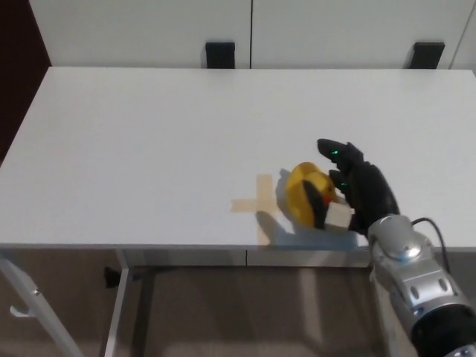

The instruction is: The robot uses its right hand to push the yellow duck toy to the center of the white desk.

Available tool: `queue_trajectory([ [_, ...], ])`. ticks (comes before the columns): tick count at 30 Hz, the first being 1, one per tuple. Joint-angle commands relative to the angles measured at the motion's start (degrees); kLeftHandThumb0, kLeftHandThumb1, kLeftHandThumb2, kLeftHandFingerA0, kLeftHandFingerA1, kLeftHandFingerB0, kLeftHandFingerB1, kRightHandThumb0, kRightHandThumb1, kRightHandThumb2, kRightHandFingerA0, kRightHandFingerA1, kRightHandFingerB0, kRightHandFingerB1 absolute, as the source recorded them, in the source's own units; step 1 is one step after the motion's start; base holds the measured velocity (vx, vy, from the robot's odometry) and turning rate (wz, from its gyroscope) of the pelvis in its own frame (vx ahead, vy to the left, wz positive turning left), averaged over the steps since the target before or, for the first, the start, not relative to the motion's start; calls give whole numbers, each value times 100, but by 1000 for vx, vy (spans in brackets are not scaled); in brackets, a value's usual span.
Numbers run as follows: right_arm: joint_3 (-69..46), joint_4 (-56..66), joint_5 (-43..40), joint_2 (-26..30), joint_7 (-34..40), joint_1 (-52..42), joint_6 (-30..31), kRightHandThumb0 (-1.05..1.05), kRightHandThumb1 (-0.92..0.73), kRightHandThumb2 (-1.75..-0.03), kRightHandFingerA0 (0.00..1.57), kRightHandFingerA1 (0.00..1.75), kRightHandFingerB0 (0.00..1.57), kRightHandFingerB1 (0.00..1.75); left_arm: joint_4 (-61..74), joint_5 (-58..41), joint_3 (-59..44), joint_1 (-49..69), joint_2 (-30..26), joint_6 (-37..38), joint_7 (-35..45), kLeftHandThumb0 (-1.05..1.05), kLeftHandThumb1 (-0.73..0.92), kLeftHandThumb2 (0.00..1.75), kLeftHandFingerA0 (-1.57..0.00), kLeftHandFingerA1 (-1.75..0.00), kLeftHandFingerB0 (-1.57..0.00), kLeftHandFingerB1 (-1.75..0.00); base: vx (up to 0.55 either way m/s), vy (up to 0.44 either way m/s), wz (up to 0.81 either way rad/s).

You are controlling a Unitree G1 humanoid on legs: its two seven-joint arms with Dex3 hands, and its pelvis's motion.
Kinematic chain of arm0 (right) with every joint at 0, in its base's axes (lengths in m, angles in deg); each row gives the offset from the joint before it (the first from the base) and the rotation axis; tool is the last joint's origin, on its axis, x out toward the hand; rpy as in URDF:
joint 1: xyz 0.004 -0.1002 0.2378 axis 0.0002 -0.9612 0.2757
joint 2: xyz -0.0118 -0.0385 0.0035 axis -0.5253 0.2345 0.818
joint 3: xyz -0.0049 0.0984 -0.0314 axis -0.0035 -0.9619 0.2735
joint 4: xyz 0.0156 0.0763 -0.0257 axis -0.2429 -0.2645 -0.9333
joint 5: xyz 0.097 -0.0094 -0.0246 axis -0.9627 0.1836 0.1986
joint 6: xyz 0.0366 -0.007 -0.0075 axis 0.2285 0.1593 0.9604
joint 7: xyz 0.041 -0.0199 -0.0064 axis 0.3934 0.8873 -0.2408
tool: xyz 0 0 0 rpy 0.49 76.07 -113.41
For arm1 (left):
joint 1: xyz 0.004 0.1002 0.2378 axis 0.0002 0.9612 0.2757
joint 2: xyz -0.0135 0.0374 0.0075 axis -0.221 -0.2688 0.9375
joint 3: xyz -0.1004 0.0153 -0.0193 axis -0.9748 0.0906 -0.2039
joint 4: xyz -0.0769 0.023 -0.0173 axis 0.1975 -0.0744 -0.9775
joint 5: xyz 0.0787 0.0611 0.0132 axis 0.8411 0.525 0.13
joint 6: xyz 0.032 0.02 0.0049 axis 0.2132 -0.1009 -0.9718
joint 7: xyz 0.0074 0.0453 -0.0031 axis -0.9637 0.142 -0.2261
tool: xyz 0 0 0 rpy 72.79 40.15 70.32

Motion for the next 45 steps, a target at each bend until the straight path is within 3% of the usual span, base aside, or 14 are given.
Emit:
queue_trajectory([
  [1,19,-94,-18,-303,114,-221,29,-38,-44,-109,2,53,0,49,-38,9,12,-22,-44,259,-45,0,43,116,-146,-134,-135,-127,0,0,0],
  [2,43,-96,13,-358,114,-209,2,-87,-92,-74,7,43,13,33,-29,6,15,-17,-37,281,-28,1,36,134,-145,-131,-137,-131,0,0,0],
  [4,74,-102,47,-453,116,-174,-37,-86,-77,-116,3,46,6,36,-24,-13,6,-21,-23,286,-12,3,33,132,-147,-132,-139,-133,0,0,0],
  [6,81,-109,53,-495,121,-154,-49,-86,-77,-116,3,46,6,36,-25,-21,1,-27,-16,275,-15,3,33,132,-147,-132,-139,-133,0,0,0],
  [7,100,-113,76,-533,134,-146,-50,-88,-92,-78,7,41,11,31,-26,-23,-1,-19,-10,300,-8,2,38,124,-150,-130,-141,-130,0,0,0],
  [23,108,-125,127,-618,219,-159,-4,-87,-92,-74,7,43,12,32,-41,-13,5,-2,-4,364,2,5,40,118,-152,-137,-139,-129,0,0,0],
  [24,115,-132,132,-636,236,-174,-6,-85,-77,-116,5,47,6,37,-51,-16,2,-15,-5,352,5,4,39,118,-150,-134,-138,-128,0,0,0],
  [29,30,-158,15,-874,388,-152,-66,-89,-83,-123,0,23,11,22,-28,11,51,-37,99,321,-16,5,40,123,-157,-140,-146,-134,0,0,0],
  [30,2,-185,-18,-940,419,-143,-111,-91,-81,-93,2,30,6,26,-27,-9,37,-41,125,324,-8,4,40,123,-157,-140,-146,-134,0,0,0],
  [38,-86,-314,-53,-1266,527,-83,-125,-84,-77,-121,1,27,7,26,-29,-50,-13,-63,185,328,3,4,39,123,-157,-141,-146,-136,0,0,0],
  [39,-85,-318,-44,-1256,530,-86,-165,-91,-92,-76,0,37,4,31,-28,-65,-25,-63,187,329,28,4,38,121,-157,-140,-144,-134,0,0,0],
  [40,-86,-320,-40,-1244,528,-89,-195,-91,-92,-76,0,37,4,31,-28,-76,-35,-62,187,327,43,4,38,121,-157,-140,-144,-134,0,0,0],
  [41,-64,-313,-13,-1215,516,-95,-212,-84,-77,-121,0,29,6,25,-31,-63,-27,-52,175,309,26,3,39,122,-157,-140,-144,-134,0,0,0],
  [45,1,-258,141,-996,567,-48,-135,-88,-82,-122,2,22,5,29,-8,-35,-7,-11,160,364,21,4,34,120,-156,-138,-147,-135,0,0,0],
])
